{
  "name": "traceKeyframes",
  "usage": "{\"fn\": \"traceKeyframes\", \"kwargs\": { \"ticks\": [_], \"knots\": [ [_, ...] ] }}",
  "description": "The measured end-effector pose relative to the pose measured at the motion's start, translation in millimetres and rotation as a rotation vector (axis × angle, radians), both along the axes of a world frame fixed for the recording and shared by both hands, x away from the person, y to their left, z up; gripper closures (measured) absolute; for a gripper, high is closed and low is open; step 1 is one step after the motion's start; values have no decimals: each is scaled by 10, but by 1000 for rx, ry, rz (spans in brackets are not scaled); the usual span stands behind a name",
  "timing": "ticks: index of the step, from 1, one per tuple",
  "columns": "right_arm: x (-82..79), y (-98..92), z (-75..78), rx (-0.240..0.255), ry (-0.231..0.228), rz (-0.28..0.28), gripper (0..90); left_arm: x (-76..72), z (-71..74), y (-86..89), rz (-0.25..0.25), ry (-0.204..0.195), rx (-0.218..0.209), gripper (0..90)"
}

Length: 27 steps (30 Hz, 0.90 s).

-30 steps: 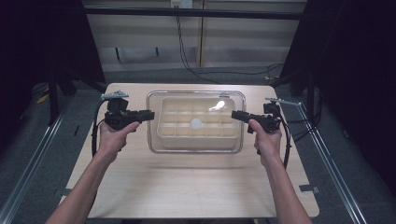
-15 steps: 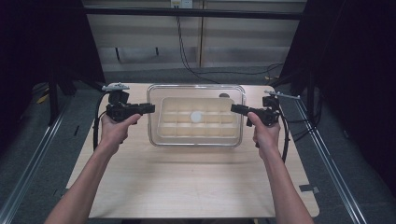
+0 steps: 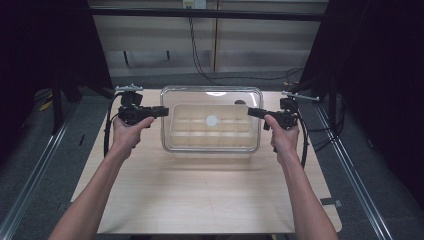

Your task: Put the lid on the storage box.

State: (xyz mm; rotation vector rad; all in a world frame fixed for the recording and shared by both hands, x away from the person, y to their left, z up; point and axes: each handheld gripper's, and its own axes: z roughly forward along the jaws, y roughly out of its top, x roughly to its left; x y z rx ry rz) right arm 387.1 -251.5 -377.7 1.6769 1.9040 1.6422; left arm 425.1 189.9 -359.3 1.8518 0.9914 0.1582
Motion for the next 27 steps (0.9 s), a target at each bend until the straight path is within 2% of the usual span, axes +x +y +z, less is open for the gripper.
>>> {"fn": "traceKeyframes", "kwargs": {
  "ticks": [5,6,11,17,27],
  "knots": [
    [59,-5,4,-13,7,-11,586,50,18,-39,14,4,8,727],
    [73,-9,5,-9,6,-12,584,57,29,-47,23,3,-6,727],
    [128,-16,31,-9,9,-11,584,107,49,-56,24,4,9,726],
    [196,-26,-16,-27,27,-17,574,153,-2,-90,28,18,13,725],
    [319,-53,-95,-29,49,-22,566,232,-73,-122,39,37,2,719]
  ]
}}
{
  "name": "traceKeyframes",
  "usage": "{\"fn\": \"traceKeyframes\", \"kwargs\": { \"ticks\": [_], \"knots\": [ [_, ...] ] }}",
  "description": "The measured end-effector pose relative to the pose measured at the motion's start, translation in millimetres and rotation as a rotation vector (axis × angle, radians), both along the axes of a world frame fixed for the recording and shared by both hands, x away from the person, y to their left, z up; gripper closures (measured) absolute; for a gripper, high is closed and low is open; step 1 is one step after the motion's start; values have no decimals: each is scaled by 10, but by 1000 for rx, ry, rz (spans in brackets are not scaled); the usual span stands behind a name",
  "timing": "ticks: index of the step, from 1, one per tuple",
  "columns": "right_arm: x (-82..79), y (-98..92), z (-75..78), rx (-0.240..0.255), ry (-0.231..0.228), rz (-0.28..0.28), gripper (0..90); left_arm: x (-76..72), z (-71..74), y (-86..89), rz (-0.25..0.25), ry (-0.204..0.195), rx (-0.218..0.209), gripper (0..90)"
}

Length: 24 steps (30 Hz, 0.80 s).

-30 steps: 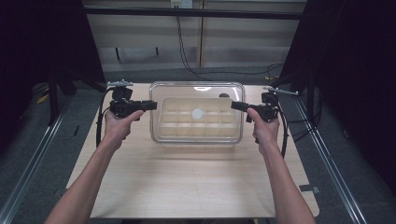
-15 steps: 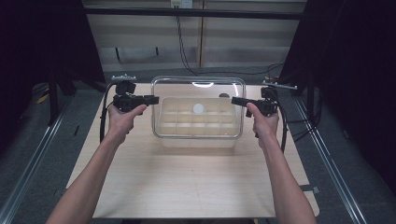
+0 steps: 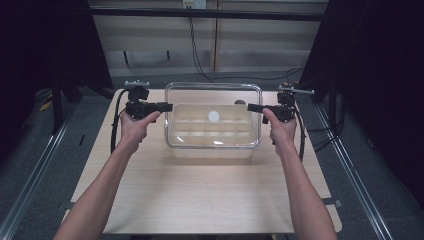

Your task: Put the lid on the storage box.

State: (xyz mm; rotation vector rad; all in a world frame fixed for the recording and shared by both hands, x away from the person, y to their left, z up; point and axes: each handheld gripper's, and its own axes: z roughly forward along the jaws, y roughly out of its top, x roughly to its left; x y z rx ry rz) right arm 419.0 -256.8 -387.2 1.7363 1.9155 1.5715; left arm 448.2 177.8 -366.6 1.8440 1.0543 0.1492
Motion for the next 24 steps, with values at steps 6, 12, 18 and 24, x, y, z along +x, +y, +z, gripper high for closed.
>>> {"fn": "traceKeyframes", "kwargs": {
  "ticks": [6,12,18,24],
  "knots": [
    [86,-1,-44,-17,22,6,551,82,-52,-19,11,13,13,705],
    [150,20,-77,-46,41,4,532,152,-96,-22,14,27,23,702],
    [207,57,-122,-69,56,-13,493,207,-139,-36,17,36,38,692],
    [272,75,-196,-73,74,-22,474,293,-232,-33,23,71,23,685]
  ]
}}
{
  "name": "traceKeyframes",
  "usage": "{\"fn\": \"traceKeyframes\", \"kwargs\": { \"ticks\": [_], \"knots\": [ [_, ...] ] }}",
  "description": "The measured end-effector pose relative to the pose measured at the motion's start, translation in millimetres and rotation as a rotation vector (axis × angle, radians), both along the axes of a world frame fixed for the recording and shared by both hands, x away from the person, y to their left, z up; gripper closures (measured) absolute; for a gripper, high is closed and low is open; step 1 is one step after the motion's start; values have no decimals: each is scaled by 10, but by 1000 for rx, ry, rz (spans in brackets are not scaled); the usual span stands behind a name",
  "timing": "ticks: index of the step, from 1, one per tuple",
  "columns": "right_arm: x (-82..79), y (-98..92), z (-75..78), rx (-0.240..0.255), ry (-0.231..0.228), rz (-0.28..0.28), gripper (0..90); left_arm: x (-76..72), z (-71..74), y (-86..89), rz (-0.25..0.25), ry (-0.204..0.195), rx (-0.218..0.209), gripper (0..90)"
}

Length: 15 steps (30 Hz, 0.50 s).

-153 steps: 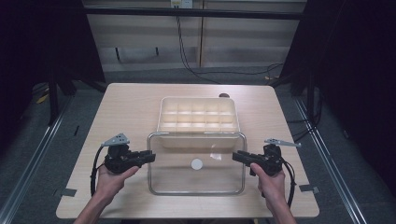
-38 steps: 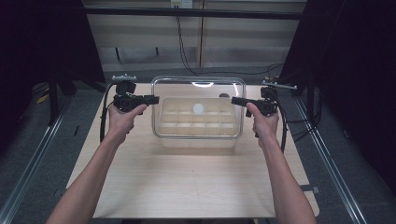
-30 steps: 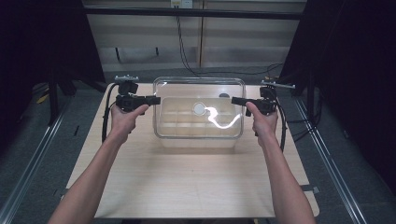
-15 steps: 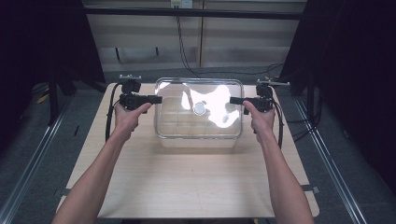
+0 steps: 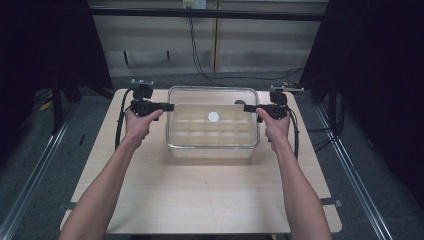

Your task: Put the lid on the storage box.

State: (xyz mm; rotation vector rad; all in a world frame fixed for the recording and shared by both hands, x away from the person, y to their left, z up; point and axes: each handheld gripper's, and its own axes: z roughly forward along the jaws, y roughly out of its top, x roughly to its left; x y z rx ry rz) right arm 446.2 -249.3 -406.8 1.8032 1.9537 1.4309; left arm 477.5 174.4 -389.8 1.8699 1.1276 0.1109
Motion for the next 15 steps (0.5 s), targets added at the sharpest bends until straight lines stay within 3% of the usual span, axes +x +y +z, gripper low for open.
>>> {"fn": "traceKeyframes", "kwargs": {
  "ticks": [6,10,15],
  "knots": [
    [87,37,-102,-20,32,-13,430,78,-102,1,10,27,14,679],
    [130,98,-130,-55,48,-28,385,110,-156,7,20,59,-2,678],
    [152,112,-165,-51,63,-42,377,135,-207,16,22,75,-14,672]
  ]
}}
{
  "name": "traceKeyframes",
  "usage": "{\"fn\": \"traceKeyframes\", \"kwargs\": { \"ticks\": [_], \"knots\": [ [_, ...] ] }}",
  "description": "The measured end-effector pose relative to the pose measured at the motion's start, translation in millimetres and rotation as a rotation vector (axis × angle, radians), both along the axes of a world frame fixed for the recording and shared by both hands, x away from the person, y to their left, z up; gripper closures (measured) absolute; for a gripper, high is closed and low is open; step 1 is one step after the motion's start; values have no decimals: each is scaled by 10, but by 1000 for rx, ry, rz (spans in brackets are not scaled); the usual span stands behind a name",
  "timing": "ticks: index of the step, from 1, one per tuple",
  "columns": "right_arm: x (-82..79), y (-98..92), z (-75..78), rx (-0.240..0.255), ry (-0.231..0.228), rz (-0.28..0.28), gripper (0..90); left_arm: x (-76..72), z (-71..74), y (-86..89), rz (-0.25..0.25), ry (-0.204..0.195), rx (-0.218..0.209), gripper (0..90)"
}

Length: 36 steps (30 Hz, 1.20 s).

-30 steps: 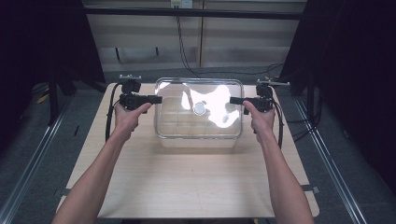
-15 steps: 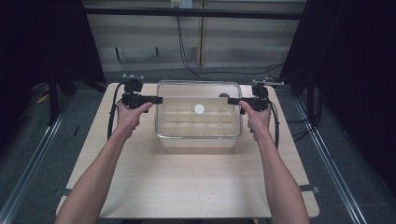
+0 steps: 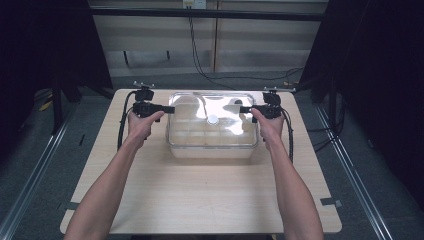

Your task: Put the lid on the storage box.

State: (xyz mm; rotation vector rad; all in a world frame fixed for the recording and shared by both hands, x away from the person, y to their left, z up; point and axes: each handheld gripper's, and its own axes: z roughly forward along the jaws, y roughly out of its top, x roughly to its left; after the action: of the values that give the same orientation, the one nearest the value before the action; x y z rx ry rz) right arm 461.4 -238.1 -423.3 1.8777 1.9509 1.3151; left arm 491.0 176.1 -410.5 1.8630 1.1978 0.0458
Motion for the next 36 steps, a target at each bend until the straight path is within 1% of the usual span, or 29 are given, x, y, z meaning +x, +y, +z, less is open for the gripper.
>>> {"fn": "traceKeyframes", "kwargs": {
  "ticks": [1,6,8,10,12,13,14,15,16,17,18,19,21,24,25,26,27,28,29,30,31,32,34,35,36],
  "knots": [
    [2,9,-11,-3,-2,-3,372,0,-8,-3,4,-2,-4,671],
    [18,18,-45,2,11,-9,360,17,-24,-11,-1,10,6,664],
    [32,22,-65,3,22,-13,353,36,-56,-8,3,23,-2,662],
    [38,34,-84,-5,26,-14,346,48,-83,-17,2,32,-2,651],
    [45,30,-94,0,20,-16,352,63,-110,-11,1,47,-4,643],
    [51,34,-93,-5,19,-20,350,65,-124,-11,7,46,-12,640],
    [54,44,-91,-7,19,-24,344,66,-135,-5,1,41,-11,636],
    [55,56,-90,-19,13,-25,338,66,-145,0,3,43,-20,632],
    [54,68,-90,-22,11,-28,337,64,-158,1,16,46,-42,632],
    [55,72,-90,-28,8,-30,336,64,-164,10,7,43,-33,631],
    [55,77,-91,-29,7,-33,336,62,-178,12,6,43,-33,629],
    [53,77,-88,-36,5,-30,336,60,-189,7,13,48,-41,625],
    [39,83,-82,-53,-2,-40,332,57,-201,2,16,50,-45,621],
    [17,94,-77,-94,-15,-40,330,46,-190,-6,10,40,-32,619],
    [8,92,-68,-117,-14,-52,329,37,-185,-17,17,28,-8,617],
    [2,89,-66,-127,-15,-59,324,32,-191,-27,11,15,13,649],
    [2,78,-76,-112,-11,-60,311,38,-203,-21,-3,28,0,655],
    [6,69,-97,-104,1,-65,298,38,-215,-17,-3,31,-22,645],
    [3,67,-117,-103,5,-70,300,40,-220,-13,-3,34,-10,639],
    [6,68,-137,-101,9,-71,286,40,-221,-21,2,30,15,639],
    [20,78,-169,-108,26,-67,282,34,-223,-27,0,29,12,640],
    [25,87,-183,-128,23,-63,280,29,-222,-30,-6,27,13,638],
    [33,95,-193,-116,26,-72,273,23,-219,-16,-4,23,32,622],
    [43,89,-193,-102,26,-77,272,24,-221,-7,2,24,29,616],
    [52,86,-193,-100,28,-77,264,22,-217,17,7,28,32,612]
  ]
}}
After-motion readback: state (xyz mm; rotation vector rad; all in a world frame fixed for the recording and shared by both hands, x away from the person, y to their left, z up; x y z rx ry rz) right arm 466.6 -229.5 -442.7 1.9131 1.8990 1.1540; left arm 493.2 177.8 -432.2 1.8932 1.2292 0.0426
